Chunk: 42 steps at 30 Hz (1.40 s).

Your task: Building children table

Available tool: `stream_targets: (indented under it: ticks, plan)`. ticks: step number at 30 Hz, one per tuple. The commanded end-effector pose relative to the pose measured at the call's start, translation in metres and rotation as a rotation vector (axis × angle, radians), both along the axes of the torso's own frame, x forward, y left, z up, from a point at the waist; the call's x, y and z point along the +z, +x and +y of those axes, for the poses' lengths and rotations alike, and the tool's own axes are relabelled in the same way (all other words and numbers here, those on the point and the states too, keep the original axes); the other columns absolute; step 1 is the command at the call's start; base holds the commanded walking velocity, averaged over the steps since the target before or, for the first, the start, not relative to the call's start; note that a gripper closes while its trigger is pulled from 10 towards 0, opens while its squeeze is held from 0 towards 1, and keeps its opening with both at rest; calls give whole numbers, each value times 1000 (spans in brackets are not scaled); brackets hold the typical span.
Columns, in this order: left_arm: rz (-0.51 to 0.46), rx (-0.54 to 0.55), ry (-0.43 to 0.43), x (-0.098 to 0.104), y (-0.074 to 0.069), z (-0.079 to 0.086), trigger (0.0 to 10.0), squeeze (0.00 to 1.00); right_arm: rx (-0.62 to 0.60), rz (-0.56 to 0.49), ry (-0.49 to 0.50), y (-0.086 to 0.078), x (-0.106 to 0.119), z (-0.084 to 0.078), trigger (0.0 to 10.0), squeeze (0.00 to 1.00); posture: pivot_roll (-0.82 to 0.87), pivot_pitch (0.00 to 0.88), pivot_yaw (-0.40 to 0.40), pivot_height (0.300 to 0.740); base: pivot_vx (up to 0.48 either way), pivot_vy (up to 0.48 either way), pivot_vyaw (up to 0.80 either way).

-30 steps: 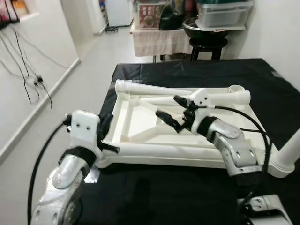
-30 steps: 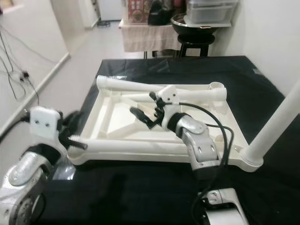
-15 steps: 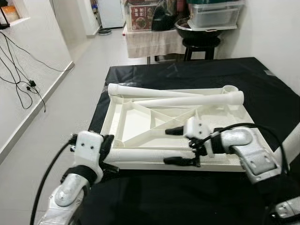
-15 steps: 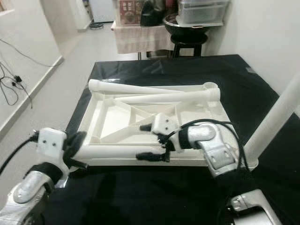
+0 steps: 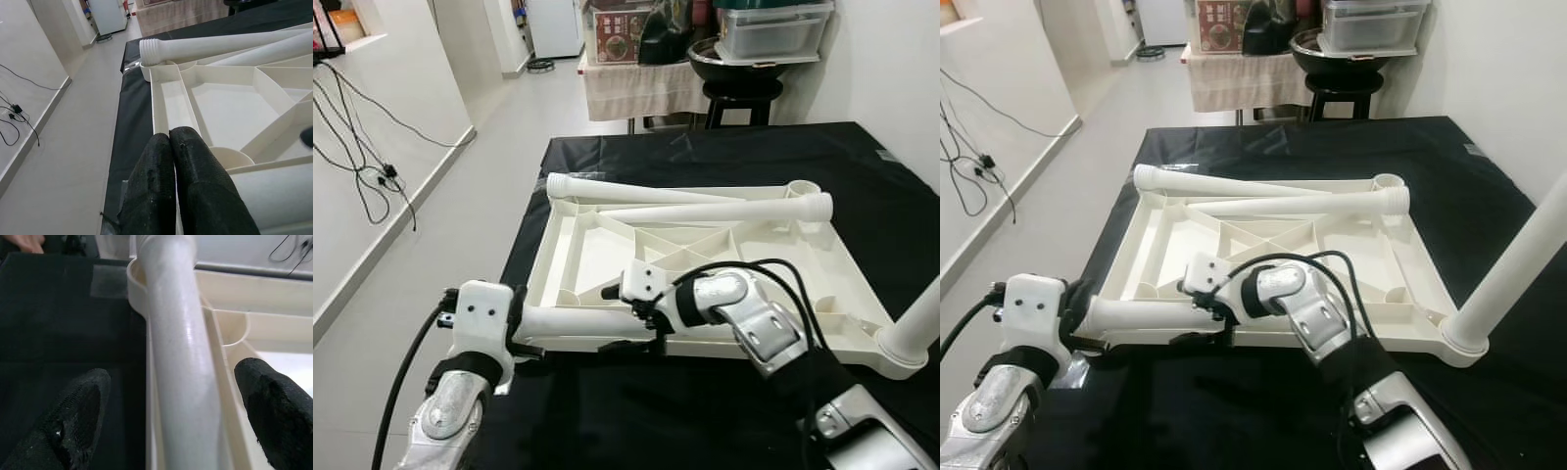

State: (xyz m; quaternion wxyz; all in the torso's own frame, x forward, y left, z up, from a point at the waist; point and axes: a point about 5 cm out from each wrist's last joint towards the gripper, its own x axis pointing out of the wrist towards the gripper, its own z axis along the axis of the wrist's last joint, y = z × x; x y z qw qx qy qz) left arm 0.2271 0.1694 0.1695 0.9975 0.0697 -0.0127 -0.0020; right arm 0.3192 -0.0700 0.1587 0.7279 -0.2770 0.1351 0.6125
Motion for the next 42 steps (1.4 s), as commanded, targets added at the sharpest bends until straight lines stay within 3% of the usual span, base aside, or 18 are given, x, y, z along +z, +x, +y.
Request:
stream_targets:
  ticks: [1,7,8,9,10,13,14,23,31,34,41,42]
  plan:
    - [-15,12,25,4,0,3,10000,0,-7,17,-30,1,-3,7,10000,0,6,80,45,740,0,0,0]
    - [-26,-4,28,5,3,-3,10000,0,-89,38,-48,8,-10,22,10000,0,1,81,42,740,0,0,0]
    - [-28,-6,27,5,3,-4,10000,0,-99,43,-54,8,-11,25,4941,0,1,81,42,740,0,0,0]
    - [-28,-6,27,5,3,-4,10000,0,-99,43,-54,8,-11,25,4941,0,1,81,42,740,0,0,0]
    - [-30,-8,26,6,3,-5,10000,0,-119,47,-53,10,-13,28,1294,0,1,82,42,740,0,0,0]
    - [-31,-8,26,6,3,-4,10000,0,-127,48,-51,11,-13,29,1294,0,1,82,42,740,0,0,0]
    - [-32,-9,25,7,3,-5,10000,0,-132,47,-50,11,-13,29,0,0,1,83,40,740,0,0,0]
    - [-38,-18,24,8,5,-6,10000,0,-153,36,-48,17,-8,27,0,0,-6,82,39,740,0,0,0]
    - [-44,-37,24,10,7,-10,10000,0,-158,-136,94,31,29,27,0,0,-9,82,40,740,0,0,0]
    - [-58,-53,28,14,9,-11,10000,0,-203,-217,148,41,57,23,0,0,-13,76,43,740,0,0,0]
    - [-76,-82,41,19,13,-13,10000,0,-186,-279,136,44,78,16,0,0,-18,67,46,740,0,0,0]
    - [-87,-108,58,22,15,-15,10000,0,-164,-350,73,45,84,11,0,0,-19,63,44,740,0,0,0]
